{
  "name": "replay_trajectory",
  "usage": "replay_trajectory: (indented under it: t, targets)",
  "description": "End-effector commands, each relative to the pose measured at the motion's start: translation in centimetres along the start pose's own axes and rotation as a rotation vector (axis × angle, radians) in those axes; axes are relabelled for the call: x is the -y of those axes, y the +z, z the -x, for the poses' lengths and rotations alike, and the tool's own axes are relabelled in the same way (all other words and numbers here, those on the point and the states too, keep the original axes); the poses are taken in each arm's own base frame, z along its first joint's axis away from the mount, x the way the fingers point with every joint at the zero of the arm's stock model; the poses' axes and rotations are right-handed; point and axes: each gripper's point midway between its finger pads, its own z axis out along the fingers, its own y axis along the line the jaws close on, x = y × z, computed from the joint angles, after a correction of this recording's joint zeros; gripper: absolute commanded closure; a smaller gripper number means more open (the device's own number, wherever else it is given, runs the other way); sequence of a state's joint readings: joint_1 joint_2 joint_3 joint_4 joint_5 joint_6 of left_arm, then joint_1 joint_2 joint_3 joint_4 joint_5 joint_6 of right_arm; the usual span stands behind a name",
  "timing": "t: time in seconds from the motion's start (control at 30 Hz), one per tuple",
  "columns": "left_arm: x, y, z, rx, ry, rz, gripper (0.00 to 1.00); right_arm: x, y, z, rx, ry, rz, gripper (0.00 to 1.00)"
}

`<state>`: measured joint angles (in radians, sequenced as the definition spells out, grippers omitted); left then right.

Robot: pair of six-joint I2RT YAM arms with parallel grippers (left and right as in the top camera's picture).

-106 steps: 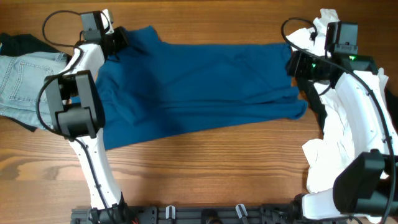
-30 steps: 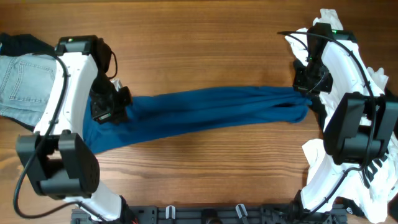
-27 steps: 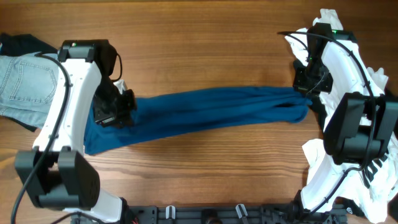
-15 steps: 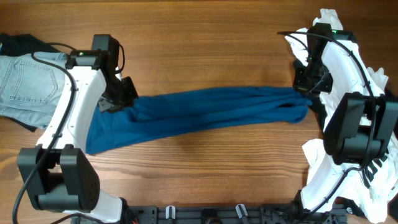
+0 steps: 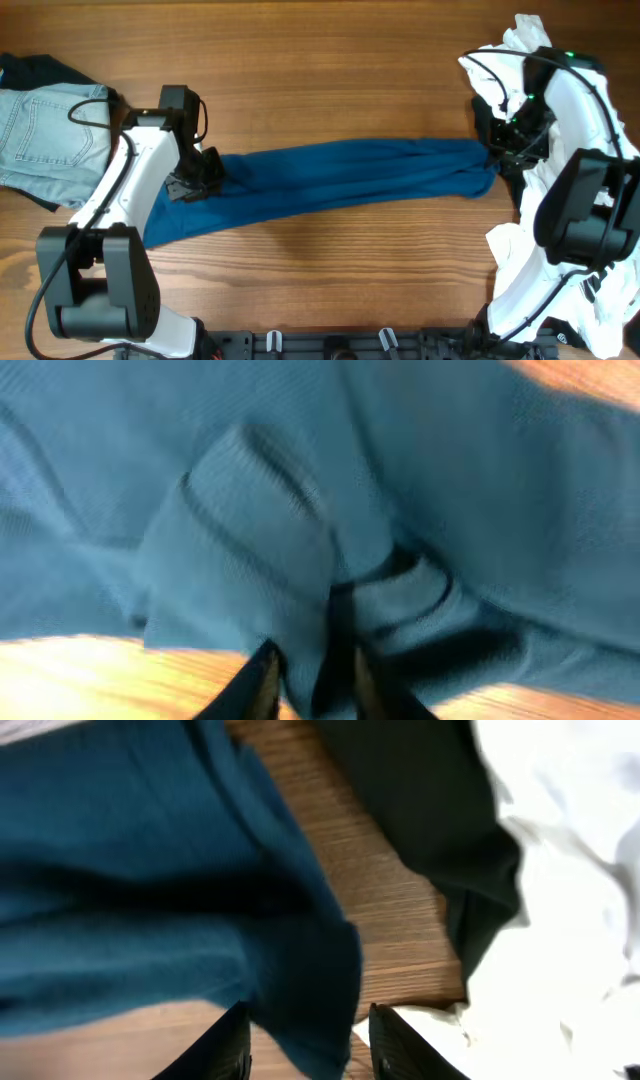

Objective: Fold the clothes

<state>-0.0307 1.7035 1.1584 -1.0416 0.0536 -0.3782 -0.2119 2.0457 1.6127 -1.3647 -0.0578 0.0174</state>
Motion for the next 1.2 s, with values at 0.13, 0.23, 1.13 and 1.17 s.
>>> replay_trajectory:
  t: [0.13,0.23,1.13,1.17]
  targets:
    - [-0.1,2.8,0.4,0.045,-0.015,-0.039,0.66,-4.0,-1.4,1.4,0.090,-0.113,0.244,0.10]
    - [-0.5,3.0,1.1,0.069,-0.028,-0.040,0.65,-4.7,-1.7,2.7,0.139,-0.082,0.287,0.26]
    - [-0.1,2.8,2.3,0.118,-0.027,-0.056,0.80,-2.5,-0.4,3.6,0.265,0.039,-0.051,0.91]
    - [-0.1,2.8,2.3,0.118,-0.027,-0.057,0.85,-2.5,-0.4,3.5,0.262,0.041,-0.051,0.96]
